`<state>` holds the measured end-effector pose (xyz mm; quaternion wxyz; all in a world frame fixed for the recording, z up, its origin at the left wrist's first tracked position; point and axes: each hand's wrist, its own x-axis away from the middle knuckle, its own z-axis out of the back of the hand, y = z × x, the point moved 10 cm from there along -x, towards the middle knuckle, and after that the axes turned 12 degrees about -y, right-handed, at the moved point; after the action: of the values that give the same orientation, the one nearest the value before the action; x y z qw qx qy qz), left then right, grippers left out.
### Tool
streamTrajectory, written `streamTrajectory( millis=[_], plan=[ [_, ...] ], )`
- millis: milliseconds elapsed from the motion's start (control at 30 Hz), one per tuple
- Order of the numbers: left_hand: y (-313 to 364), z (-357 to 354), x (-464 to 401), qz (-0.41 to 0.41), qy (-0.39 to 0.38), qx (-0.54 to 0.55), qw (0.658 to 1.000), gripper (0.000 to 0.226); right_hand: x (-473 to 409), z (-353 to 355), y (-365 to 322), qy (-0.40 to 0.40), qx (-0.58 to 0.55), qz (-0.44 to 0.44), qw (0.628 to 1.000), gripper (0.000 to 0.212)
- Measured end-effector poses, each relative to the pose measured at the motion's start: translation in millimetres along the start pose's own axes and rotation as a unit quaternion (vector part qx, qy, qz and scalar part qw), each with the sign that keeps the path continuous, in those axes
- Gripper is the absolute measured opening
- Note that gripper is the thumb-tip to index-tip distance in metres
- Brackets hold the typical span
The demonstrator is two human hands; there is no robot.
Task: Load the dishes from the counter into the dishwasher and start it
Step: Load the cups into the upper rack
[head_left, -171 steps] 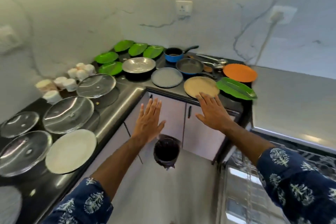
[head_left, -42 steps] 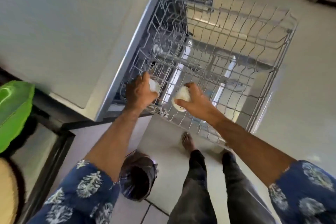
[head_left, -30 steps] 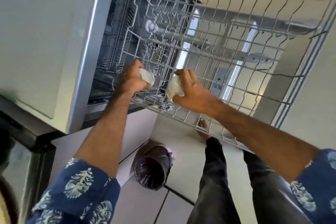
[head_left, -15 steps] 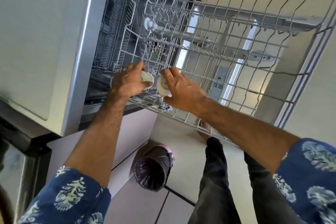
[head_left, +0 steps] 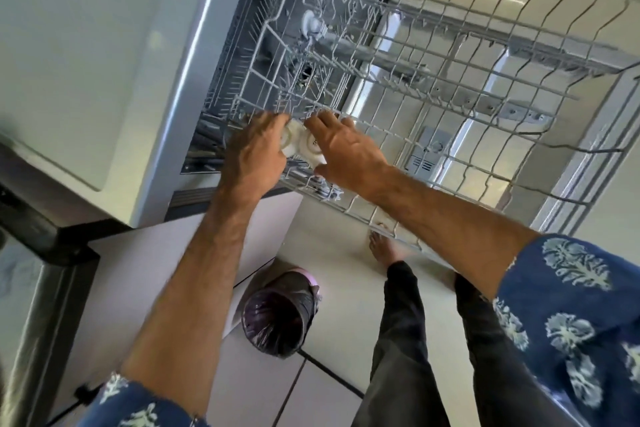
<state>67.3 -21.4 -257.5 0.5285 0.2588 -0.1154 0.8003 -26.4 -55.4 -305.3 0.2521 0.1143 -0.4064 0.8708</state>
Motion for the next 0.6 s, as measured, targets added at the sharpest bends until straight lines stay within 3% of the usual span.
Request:
streamTrajectory(
  millis=[167, 400, 600],
  plan=[
    [-6.1, -3.6, 0.7, -0.011, 0.014, 0.014, 1.0, 0.05, -4.7, -7.6, 3.7, -0.017, -0.027, -0.011, 0.999, 0.076],
    [-7.3, -1.4, 2.5, -0.01, 0.034, 0.015, 0.999, 0.046, -3.4, 3.8, 11.3, 0.057, -0.039, -0.023, 0.997, 0.044],
    [-7.2, -1.4, 0.9, -0.001, 0.032, 0.01, 0.999, 0.047, -8.2, 3.5, 13.6, 0.022, -0.031, -0.032, 0.999, 0.048]
  ],
)
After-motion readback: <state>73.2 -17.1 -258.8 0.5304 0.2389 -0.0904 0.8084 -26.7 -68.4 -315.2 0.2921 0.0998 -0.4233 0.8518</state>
